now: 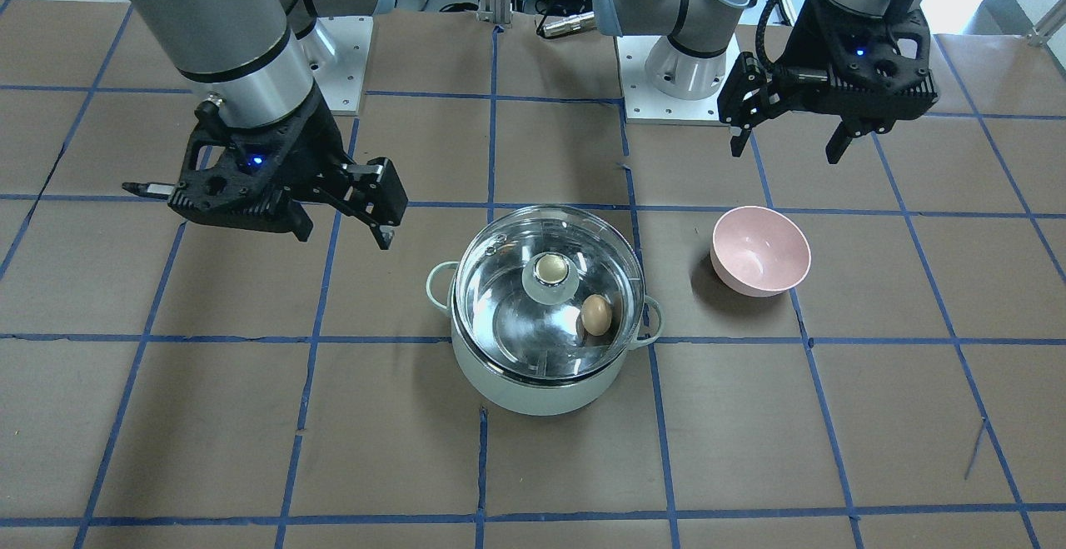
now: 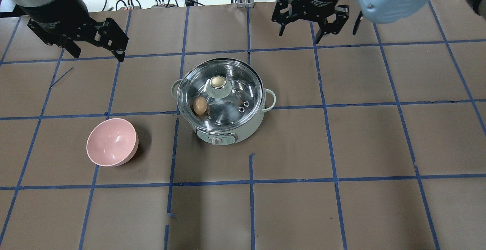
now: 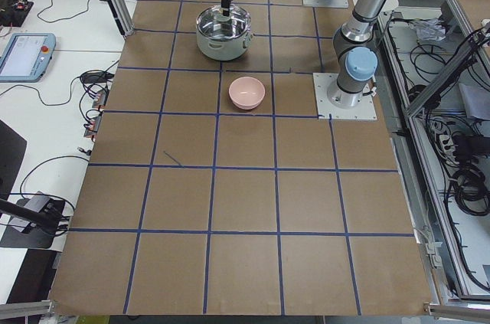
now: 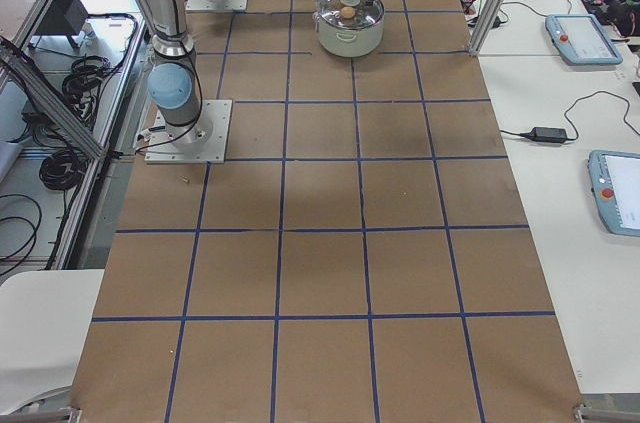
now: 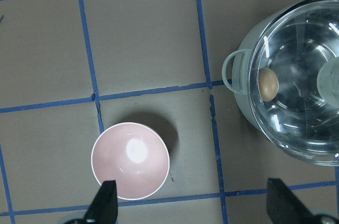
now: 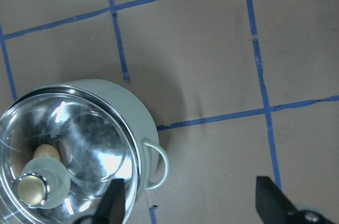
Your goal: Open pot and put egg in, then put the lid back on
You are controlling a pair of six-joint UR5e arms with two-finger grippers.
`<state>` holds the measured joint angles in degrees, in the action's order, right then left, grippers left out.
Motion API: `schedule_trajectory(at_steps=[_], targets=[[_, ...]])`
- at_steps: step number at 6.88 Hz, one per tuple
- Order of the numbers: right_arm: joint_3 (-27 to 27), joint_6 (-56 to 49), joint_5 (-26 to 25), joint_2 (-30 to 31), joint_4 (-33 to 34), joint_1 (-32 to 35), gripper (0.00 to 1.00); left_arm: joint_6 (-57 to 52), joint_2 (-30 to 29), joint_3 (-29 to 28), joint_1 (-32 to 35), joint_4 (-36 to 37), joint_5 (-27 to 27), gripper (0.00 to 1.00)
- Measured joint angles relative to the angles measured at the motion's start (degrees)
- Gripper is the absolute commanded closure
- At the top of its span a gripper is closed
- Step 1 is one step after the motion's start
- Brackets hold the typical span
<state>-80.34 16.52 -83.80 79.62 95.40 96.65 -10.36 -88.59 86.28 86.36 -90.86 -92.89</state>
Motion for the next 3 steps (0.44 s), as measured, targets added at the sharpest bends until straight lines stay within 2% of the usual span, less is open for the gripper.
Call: schedule_trajectory(at_steps=[3], targets=[[-0.12, -13.41, -4.19, 1.15, -3.12, -1.11, 0.0, 0.43, -0.08, -0.06, 0.1, -0.01, 0.04, 0.0]])
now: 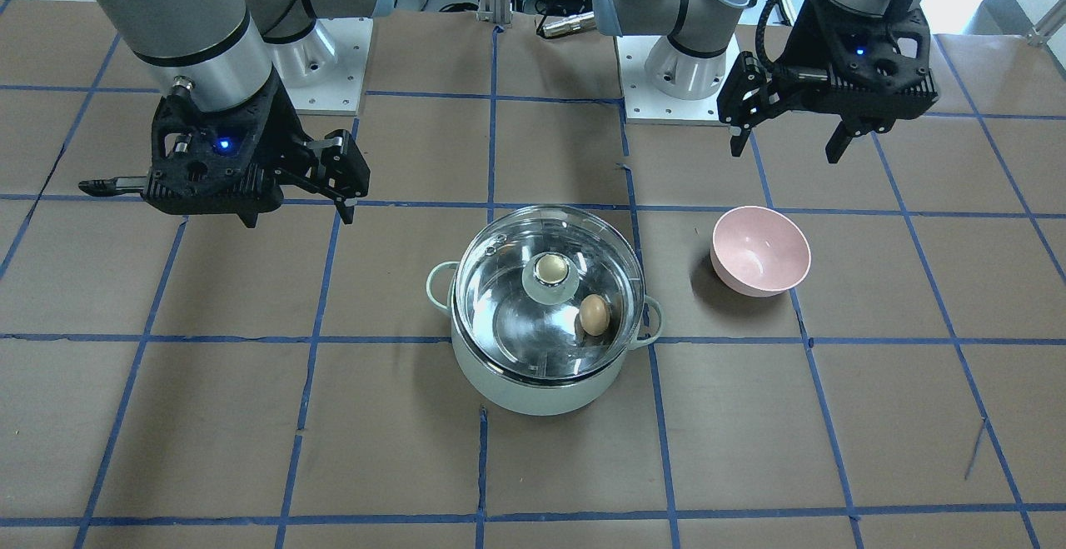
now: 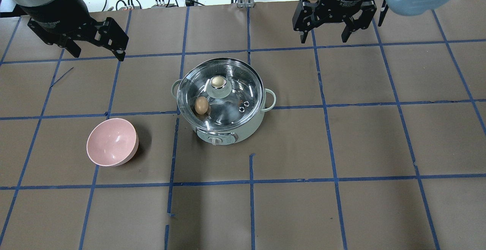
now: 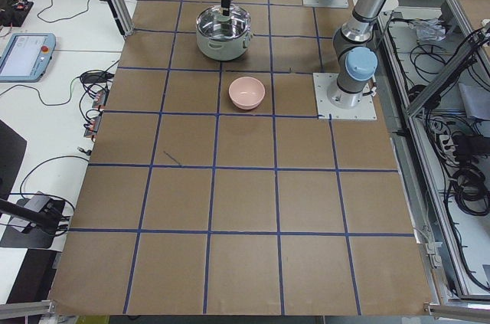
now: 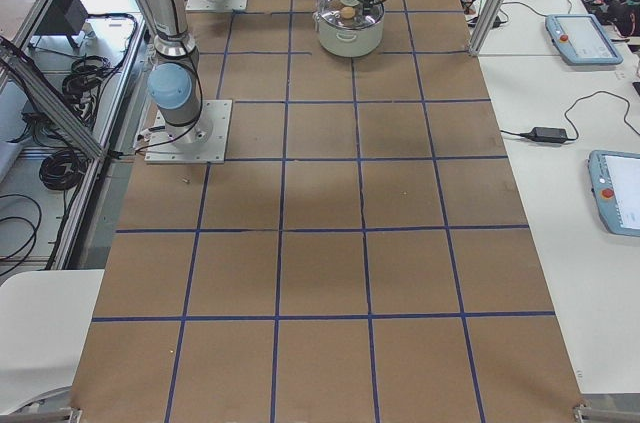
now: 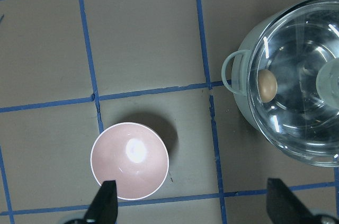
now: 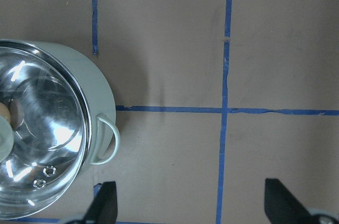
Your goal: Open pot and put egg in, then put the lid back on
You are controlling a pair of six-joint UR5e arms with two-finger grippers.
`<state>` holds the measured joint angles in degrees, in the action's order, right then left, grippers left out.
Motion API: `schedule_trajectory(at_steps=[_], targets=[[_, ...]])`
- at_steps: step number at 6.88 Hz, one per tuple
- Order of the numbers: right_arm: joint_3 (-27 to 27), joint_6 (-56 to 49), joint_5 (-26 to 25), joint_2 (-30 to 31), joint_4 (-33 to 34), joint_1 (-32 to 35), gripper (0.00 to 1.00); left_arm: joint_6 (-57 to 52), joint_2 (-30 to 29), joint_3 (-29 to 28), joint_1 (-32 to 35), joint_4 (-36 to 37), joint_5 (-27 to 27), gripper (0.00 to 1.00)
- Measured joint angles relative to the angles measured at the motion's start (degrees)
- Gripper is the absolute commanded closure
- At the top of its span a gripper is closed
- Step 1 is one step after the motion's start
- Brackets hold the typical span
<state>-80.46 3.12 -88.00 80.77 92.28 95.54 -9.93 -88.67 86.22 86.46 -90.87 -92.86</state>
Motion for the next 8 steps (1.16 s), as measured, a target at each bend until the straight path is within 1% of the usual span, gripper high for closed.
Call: schedule_trajectory(at_steps=[1, 3, 5, 6, 8], targets=[[-0.16, -0.66, -1.09, 0.12, 0.07, 0.32, 0.0, 0.85, -0.06, -0.03, 0.02, -0.01, 0.08, 0.0], [-0.35, -0.41, -1.26, 0.17, 0.6, 0.56, 0.0, 2.91, 0.27, -0.13, -0.32, -0.47, 0.35, 0.0], [-0.45, 0.06, -1.27, 0.15, 0.8, 0.61, 0.0, 8.01, 0.77, -0.63, -0.93, -0.99, 1.35, 0.0], [-0.47, 0.11, -1.29, 0.15, 0.82, 0.61, 0.0, 10.58, 0.98, -0.83, -1.11, -1.71, 1.6, 0.0], [-0.49, 0.13, -1.3, 0.13, 0.91, 0.61, 0.0, 12.02, 1.33, -0.88, -1.22, -4.01, 1.67, 0.0]])
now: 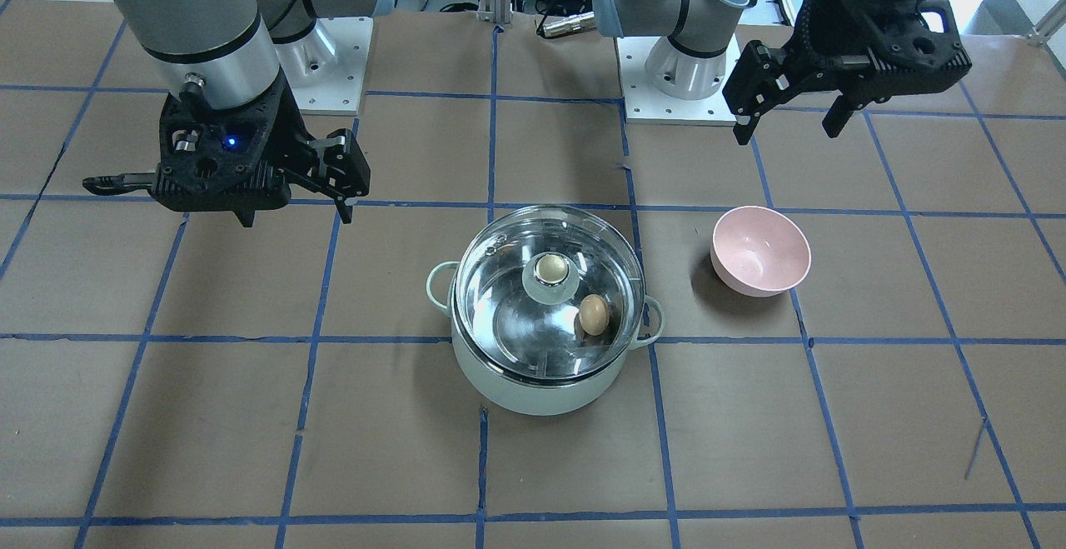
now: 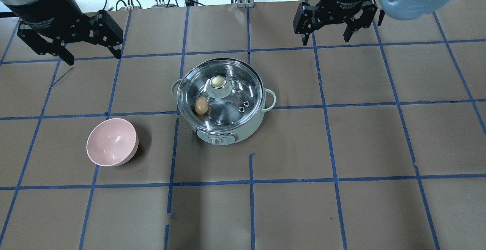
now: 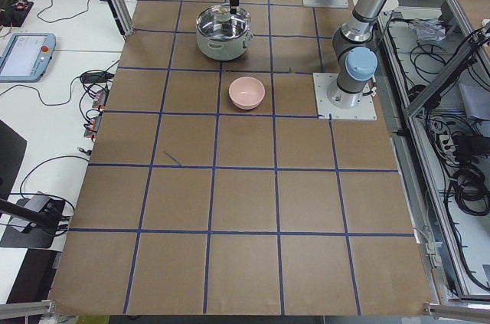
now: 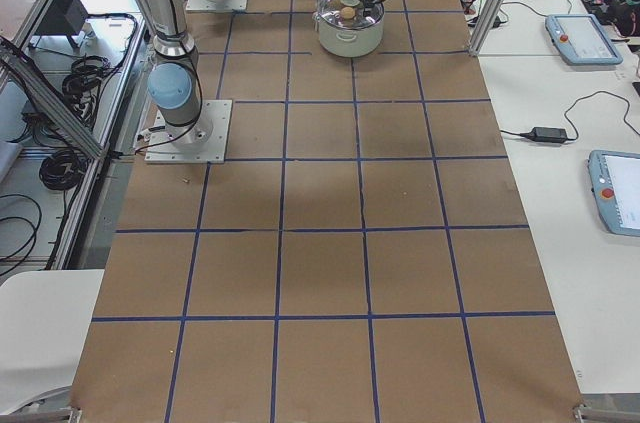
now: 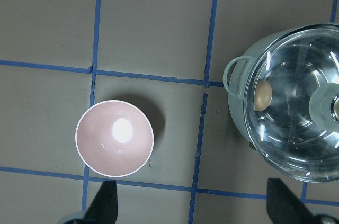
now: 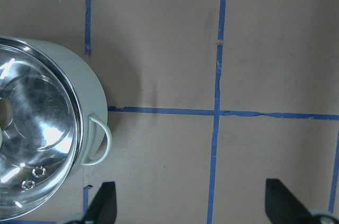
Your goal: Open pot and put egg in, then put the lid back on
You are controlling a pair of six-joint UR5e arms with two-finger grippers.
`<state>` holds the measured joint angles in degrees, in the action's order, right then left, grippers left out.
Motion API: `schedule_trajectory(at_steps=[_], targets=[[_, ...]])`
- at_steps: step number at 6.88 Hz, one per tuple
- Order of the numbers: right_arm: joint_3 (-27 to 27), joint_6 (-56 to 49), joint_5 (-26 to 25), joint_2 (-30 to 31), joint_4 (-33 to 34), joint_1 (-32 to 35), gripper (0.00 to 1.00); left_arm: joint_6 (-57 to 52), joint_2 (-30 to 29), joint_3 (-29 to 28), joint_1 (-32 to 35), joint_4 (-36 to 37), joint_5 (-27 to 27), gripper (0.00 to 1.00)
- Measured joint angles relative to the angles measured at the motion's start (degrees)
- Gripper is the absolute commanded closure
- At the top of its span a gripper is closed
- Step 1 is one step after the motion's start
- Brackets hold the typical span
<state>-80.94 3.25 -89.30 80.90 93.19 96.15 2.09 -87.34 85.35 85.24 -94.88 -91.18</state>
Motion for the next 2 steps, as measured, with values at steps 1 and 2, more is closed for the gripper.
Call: schedule_trajectory(at_steps=[1, 2], targets=[[0.0, 0.0, 0.0, -0.02, 0.01, 0.0, 0.0, 0.08, 0.09, 0.1, -0.04, -0.49, 0.07, 0.0], [0.0, 0.02, 0.0, -0.03, 0.03, 0.0, 0.0, 0.08, 0.16, 0.27, -0.12, -0.64, 0.09, 0.0]])
